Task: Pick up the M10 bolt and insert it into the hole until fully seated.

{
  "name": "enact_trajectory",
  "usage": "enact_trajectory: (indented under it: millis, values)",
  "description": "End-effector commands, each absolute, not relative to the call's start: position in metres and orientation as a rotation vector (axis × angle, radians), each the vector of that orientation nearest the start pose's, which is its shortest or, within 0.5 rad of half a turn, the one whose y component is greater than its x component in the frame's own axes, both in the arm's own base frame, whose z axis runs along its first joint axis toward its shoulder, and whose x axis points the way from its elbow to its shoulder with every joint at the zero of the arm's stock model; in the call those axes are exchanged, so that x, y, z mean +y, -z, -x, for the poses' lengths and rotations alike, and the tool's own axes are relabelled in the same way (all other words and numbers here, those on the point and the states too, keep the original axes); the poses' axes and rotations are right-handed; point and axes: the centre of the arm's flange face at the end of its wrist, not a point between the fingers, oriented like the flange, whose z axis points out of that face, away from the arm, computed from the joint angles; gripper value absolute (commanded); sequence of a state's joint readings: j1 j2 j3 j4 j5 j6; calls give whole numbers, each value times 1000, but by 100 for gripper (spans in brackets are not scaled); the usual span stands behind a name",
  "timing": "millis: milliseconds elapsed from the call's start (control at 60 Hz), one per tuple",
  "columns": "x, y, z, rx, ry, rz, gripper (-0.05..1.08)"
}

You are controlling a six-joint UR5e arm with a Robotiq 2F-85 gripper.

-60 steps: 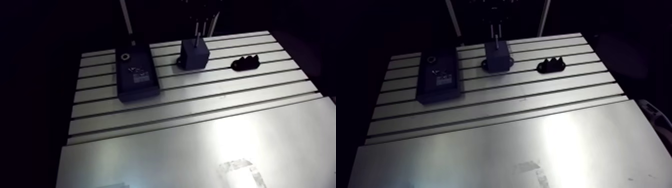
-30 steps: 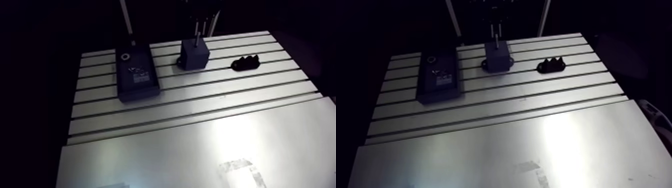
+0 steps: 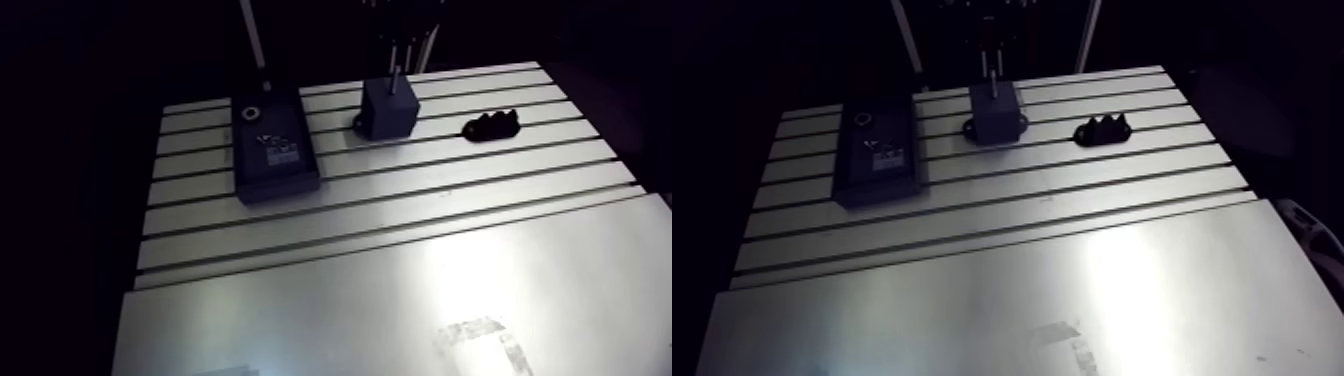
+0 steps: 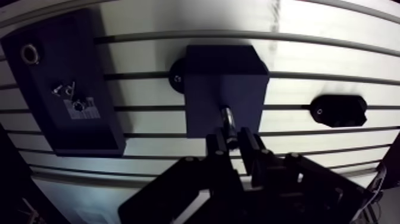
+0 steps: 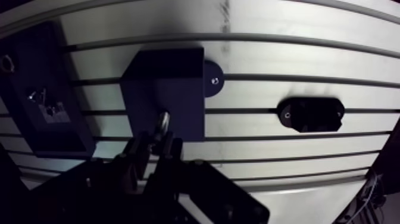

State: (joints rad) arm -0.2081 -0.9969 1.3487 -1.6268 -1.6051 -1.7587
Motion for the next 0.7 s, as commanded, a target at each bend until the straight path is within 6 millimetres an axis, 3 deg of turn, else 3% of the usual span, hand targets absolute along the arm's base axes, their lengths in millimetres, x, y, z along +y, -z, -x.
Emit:
enact_trajectory:
  millis: [17, 700]
  values:
    - [11, -259, 677, 2842, 36, -22, 108]
    - [11, -252, 679, 2854, 33, -22, 108]
